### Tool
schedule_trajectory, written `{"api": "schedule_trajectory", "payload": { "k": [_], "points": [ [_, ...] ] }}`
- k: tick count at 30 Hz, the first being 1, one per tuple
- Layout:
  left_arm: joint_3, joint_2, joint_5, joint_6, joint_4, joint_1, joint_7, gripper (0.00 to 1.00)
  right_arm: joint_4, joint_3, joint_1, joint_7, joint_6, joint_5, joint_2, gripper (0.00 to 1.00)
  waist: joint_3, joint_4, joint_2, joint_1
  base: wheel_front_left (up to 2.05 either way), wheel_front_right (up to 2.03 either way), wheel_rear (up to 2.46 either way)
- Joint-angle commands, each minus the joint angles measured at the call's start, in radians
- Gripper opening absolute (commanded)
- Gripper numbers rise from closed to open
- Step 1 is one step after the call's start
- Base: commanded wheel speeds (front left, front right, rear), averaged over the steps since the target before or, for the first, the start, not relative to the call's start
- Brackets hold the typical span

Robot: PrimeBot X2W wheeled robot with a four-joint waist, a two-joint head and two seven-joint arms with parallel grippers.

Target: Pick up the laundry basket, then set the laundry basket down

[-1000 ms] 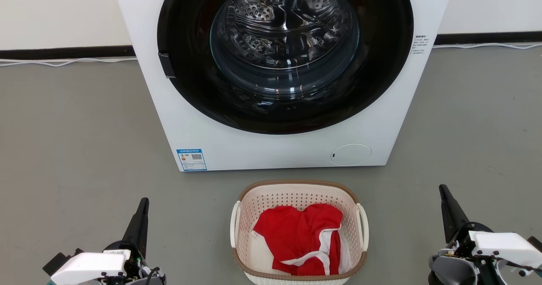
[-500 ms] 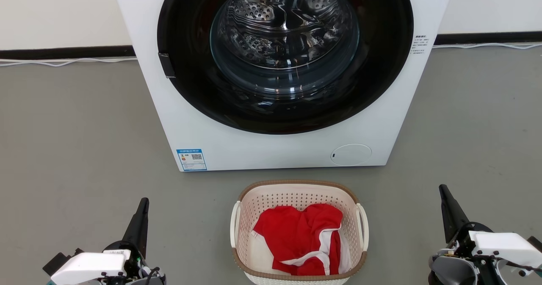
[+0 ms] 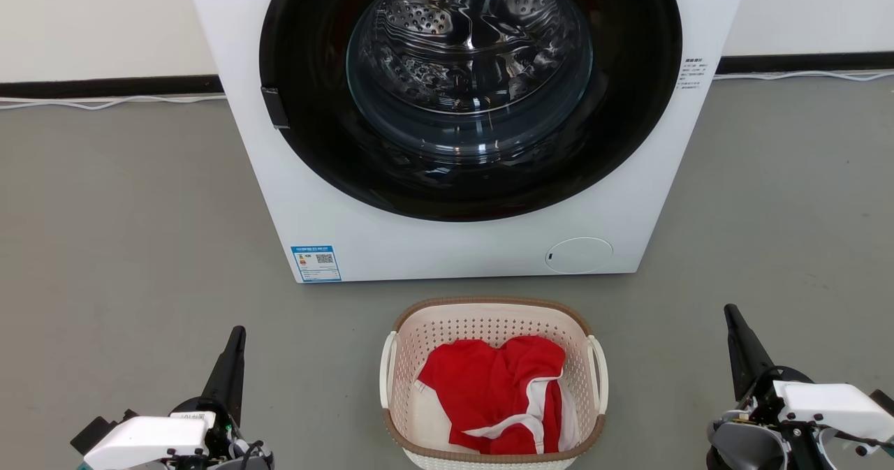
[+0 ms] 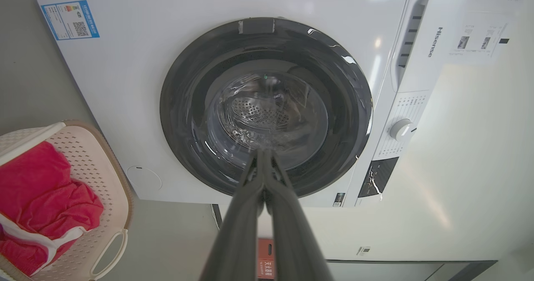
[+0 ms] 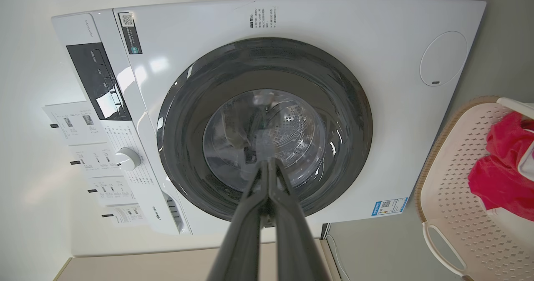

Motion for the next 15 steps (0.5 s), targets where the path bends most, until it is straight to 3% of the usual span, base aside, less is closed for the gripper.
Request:
{"api": "schedule_trajectory", "payload": {
  "k": [1, 7, 8, 15],
  "points": [
    [0.024, 0.014, 0.001, -0.007, -0.029, -0.056, 0.006, 0.00, -0.031, 0.019, -0.023, 0.007, 0.007, 0.007, -0.005, 0.00, 0.000, 0.000, 0.0000, 0.0000, 0.00, 0.00, 0.00],
    [0.024, 0.014, 0.001, -0.007, -0.029, -0.056, 0.006, 0.00, -0.031, 0.019, -0.023, 0.007, 0.007, 0.007, -0.005, 0.00, 0.000, 0.000, 0.0000, 0.0000, 0.00, 0.00, 0.00],
    [0.000, -0.001, 0.000, 0.000, 0.004, 0.002, -0.001, 1.00, 0.004, 0.001, 0.001, 0.000, 0.000, 0.000, 0.000, 1.00, 0.000, 0.000, 0.0000, 0.0000, 0.00, 0.00, 0.00],
    [-0.014, -0.004, 0.001, 0.000, 0.008, 0.016, -0.024, 1.00, 0.008, 0.018, 0.010, -0.022, 0.000, -0.013, 0.002, 1.00, -0.001, 0.000, 0.0000, 0.0021, 0.00, 0.00, 0.00]
  ]
}}
